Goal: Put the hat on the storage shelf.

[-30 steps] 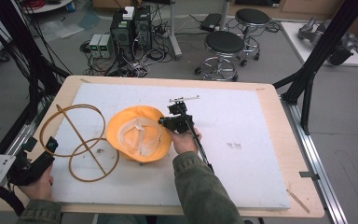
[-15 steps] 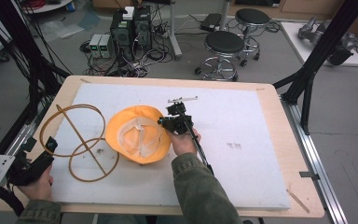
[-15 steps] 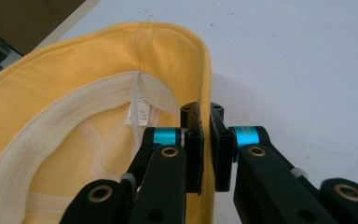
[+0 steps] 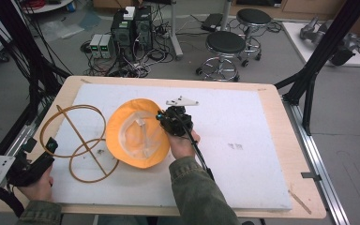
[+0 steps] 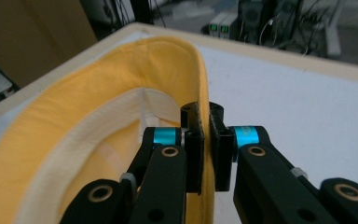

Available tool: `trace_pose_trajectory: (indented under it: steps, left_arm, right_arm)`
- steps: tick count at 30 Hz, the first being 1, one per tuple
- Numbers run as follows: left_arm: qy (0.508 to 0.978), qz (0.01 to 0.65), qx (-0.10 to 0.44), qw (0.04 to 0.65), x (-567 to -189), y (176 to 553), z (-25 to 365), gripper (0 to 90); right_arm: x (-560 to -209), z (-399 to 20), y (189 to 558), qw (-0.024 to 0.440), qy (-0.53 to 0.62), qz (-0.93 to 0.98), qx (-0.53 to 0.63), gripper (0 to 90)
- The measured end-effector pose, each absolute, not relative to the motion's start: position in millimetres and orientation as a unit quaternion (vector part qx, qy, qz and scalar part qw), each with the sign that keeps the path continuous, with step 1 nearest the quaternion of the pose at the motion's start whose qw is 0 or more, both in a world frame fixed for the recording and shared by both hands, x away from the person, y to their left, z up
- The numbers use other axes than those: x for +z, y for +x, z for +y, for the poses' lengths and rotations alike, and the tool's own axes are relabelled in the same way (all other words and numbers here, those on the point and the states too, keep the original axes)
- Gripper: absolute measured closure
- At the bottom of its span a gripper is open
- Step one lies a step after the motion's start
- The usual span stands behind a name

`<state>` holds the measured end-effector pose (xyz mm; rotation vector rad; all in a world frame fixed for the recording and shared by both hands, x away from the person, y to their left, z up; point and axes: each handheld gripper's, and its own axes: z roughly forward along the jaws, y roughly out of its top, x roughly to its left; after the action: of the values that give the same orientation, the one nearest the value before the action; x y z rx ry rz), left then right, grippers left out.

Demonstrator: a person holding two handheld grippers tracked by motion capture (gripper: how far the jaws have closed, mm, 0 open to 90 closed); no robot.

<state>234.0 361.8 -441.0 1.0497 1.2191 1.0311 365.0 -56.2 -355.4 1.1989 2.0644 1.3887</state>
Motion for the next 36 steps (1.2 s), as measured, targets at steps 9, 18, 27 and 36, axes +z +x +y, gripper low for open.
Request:
trace_pose_trajectory:
  steps: [9, 18, 27, 36]
  left_arm:
    - [0.449, 0.52, 0.441, 0.577, -441, 234, 362, 27.9]
    - [0.451, 0.519, 0.44, 0.578, -441, 234, 360, 27.9]
    - [0.451, 0.518, 0.44, 0.578, -442, 235, 360, 27.9]
    - [0.452, 0.519, 0.441, 0.576, -442, 235, 360, 28.4]
  right_arm:
    - [-330, -66, 344, 0.304, 0.377, 0.663, 0.571, 86.9]
    - [-303, -78, 337, 0.363, 0.367, 0.607, 0.605, 86.8]
    - [-280, -81, 341, 0.381, 0.364, 0.593, 0.608, 86.8]
    - [-262, -78, 343, 0.387, 0.353, 0.581, 0.622, 86.8]
